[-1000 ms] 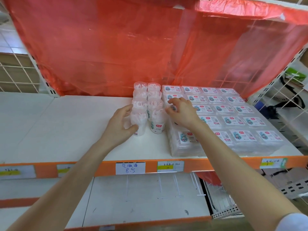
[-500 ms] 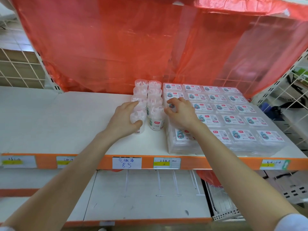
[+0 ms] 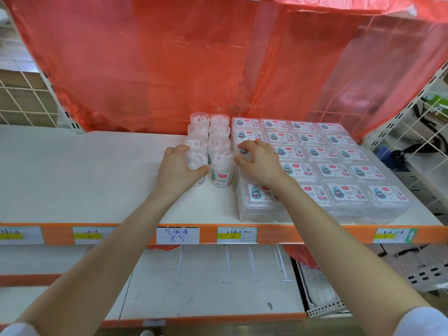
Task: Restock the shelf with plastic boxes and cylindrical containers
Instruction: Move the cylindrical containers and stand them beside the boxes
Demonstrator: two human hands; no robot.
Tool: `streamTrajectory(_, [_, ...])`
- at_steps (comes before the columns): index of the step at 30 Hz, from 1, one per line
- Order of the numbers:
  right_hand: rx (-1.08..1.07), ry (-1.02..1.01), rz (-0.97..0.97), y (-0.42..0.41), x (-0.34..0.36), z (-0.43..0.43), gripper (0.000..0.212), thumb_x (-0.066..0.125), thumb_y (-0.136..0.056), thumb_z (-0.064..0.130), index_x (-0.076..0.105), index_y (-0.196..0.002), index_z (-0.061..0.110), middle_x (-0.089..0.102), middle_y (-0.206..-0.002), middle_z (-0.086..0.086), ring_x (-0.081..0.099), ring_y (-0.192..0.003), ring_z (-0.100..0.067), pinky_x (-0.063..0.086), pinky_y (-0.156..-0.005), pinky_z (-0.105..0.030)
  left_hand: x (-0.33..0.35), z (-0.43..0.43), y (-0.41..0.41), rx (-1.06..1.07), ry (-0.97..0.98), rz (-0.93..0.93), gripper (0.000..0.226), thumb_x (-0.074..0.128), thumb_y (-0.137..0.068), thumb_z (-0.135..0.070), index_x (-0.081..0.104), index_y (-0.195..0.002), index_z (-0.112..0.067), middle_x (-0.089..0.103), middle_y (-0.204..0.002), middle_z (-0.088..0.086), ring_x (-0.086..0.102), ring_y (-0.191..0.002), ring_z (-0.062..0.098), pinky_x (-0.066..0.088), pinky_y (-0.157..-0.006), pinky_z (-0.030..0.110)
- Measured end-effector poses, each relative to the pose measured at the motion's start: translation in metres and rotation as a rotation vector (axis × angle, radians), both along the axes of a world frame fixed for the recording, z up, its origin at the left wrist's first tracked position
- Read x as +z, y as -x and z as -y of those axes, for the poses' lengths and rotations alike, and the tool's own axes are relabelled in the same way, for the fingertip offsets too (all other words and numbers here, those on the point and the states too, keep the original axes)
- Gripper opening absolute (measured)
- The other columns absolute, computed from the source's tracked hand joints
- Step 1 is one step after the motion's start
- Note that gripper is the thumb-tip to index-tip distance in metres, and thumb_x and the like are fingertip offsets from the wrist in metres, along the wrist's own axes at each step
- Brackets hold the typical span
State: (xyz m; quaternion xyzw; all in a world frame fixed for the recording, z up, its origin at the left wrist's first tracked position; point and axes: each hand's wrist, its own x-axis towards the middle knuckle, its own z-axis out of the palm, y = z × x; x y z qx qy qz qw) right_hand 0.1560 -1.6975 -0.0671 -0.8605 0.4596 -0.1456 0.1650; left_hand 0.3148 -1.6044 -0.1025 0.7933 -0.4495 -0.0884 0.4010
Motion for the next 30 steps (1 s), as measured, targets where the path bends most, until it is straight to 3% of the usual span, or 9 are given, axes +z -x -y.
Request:
streamTrajectory(9, [0.031, 0.016, 0.009, 0.000, 0.001, -0.001, 0.041, 0.051, -0.091, 0.035, 0.050, -0.128, 0.018, 0.049, -0.130, -0.008, 0.037, -0.123, -0.029, 0.031, -0.101, -0.044, -0.004, -0.004, 0.000, -0.014, 0.047, -0.060, 0.076, 0.075, -0.072, -0.037, 0.040, -0.133, -0.009, 0.041, -0.131, 0.011, 0.045, -0.117, 0.024, 0.038, -0.094, 0.033])
streamTrajectory(15, [0.123, 0.075, -0.134, -0.007, 0.008, -0.007, 0.060, 0.063, -0.079, 0.040, 0.043, -0.133, 0.024, 0.046, -0.134, -0.003, 0.032, -0.126, -0.027, 0.025, -0.100, -0.046, -0.004, -0.013, -0.022, 0.011, 0.107, -0.287, 0.041, 0.036, -0.098, -0.030, 0.041, -0.134, -0.011, 0.041, -0.139, 0.007, 0.041, -0.123, 0.017, 0.028, -0.095, 0.021])
streamTrajectory(17, [0.128, 0.095, -0.197, -0.011, 0.009, -0.009, 0.064, 0.065, -0.078, 0.040, 0.040, -0.135, 0.025, 0.046, -0.133, -0.003, 0.031, -0.126, -0.027, 0.023, -0.100, -0.048, -0.005, -0.012, -0.030, 0.027, 0.109, -0.412, 0.042, 0.030, -0.099, -0.031, 0.042, -0.134, -0.012, 0.043, -0.140, 0.006, 0.040, -0.126, 0.019, 0.030, -0.107, 0.032])
streamTrajectory(20, [0.132, 0.119, -0.241, -0.016, 0.008, -0.010, 0.064, 0.065, -0.078, 0.038, 0.039, -0.135, 0.024, 0.047, -0.133, -0.004, 0.031, -0.126, -0.027, 0.023, -0.100, -0.049, -0.006, -0.009, -0.037, 0.032, 0.077, -0.495, 0.046, 0.027, -0.099, -0.035, 0.040, -0.138, -0.013, 0.042, -0.142, 0.005, 0.039, -0.129, 0.021, 0.030, -0.110, 0.044])
streamTrajectory(25, [0.105, 0.093, -0.200, -0.021, 0.006, -0.010, 0.058, 0.063, -0.080, 0.034, 0.042, -0.133, 0.022, 0.050, -0.128, -0.004, 0.033, -0.124, -0.027, 0.025, -0.100, -0.048, -0.006, -0.002, -0.037, -0.037, 0.070, -0.455, 0.038, 0.031, -0.099, -0.026, 0.046, -0.131, -0.013, 0.047, -0.136, 0.004, 0.045, -0.119, 0.016, 0.035, -0.104, 0.034])
streamTrajectory(28, [0.088, 0.063, -0.163, -0.021, 0.004, -0.011, 0.058, 0.064, -0.080, 0.032, 0.043, -0.132, 0.021, 0.051, -0.127, -0.004, 0.034, -0.123, -0.027, 0.026, -0.100, -0.049, -0.007, -0.004, -0.032, -0.141, 0.115, -0.324, 0.038, 0.050, -0.092, -0.021, 0.048, -0.129, -0.015, 0.048, -0.131, 0.000, 0.046, -0.110, 0.009, 0.034, -0.091, 0.024])
streamTrajectory(30, [0.080, 0.055, -0.144, -0.021, 0.004, -0.010, 0.058, 0.064, -0.079, 0.031, 0.044, -0.132, 0.021, 0.052, -0.126, -0.004, 0.035, -0.122, -0.027, 0.027, -0.100, -0.048, -0.010, -0.006, -0.027, -0.213, 0.115, -0.224, 0.051, 0.063, -0.084, -0.020, 0.044, -0.131, -0.013, 0.045, -0.132, 0.002, 0.046, -0.115, 0.013, 0.035, -0.092, 0.025])
